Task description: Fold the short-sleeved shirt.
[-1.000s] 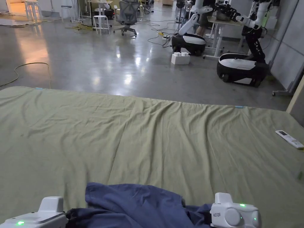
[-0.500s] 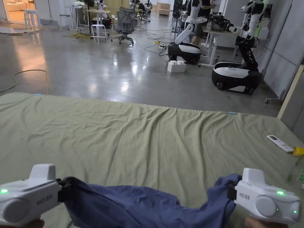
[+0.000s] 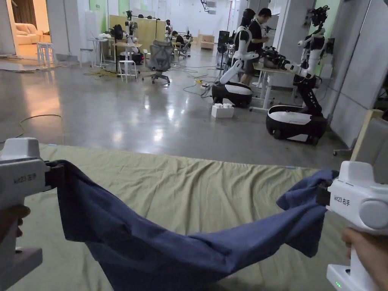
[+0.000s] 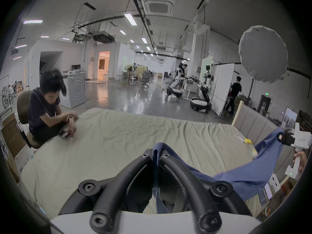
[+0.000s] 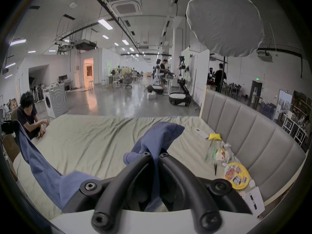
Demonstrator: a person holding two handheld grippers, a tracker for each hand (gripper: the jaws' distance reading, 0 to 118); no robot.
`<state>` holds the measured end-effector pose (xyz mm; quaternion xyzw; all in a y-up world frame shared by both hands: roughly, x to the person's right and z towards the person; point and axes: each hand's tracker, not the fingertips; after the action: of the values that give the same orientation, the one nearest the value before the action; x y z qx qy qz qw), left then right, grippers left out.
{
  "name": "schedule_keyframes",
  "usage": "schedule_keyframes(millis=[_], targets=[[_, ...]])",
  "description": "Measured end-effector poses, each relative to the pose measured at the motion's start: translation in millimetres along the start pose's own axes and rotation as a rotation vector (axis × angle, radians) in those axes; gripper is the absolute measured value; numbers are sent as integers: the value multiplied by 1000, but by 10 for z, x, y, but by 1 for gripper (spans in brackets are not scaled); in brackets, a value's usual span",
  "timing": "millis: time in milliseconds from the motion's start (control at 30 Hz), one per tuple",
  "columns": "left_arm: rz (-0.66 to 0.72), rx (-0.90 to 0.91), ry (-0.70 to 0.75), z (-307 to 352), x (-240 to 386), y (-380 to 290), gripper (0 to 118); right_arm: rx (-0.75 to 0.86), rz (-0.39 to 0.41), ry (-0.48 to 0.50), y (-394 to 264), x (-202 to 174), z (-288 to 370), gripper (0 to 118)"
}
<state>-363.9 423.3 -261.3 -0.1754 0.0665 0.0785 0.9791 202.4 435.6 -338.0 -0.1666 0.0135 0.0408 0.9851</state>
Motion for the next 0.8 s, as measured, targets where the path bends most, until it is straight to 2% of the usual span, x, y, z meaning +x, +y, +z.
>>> schedule_keyframes(millis=[567, 733, 800], targets=[[-47, 55, 145, -265, -221, 946, 6, 144, 29, -59, 912, 14, -229, 3], [-39, 73, 146, -374, -238, 1152, 6, 155, -28, -54, 1152, 51, -392, 3], [-47, 80, 143, -425, -231, 1207, 6, 160, -5, -68, 1212, 18, -458, 3]])
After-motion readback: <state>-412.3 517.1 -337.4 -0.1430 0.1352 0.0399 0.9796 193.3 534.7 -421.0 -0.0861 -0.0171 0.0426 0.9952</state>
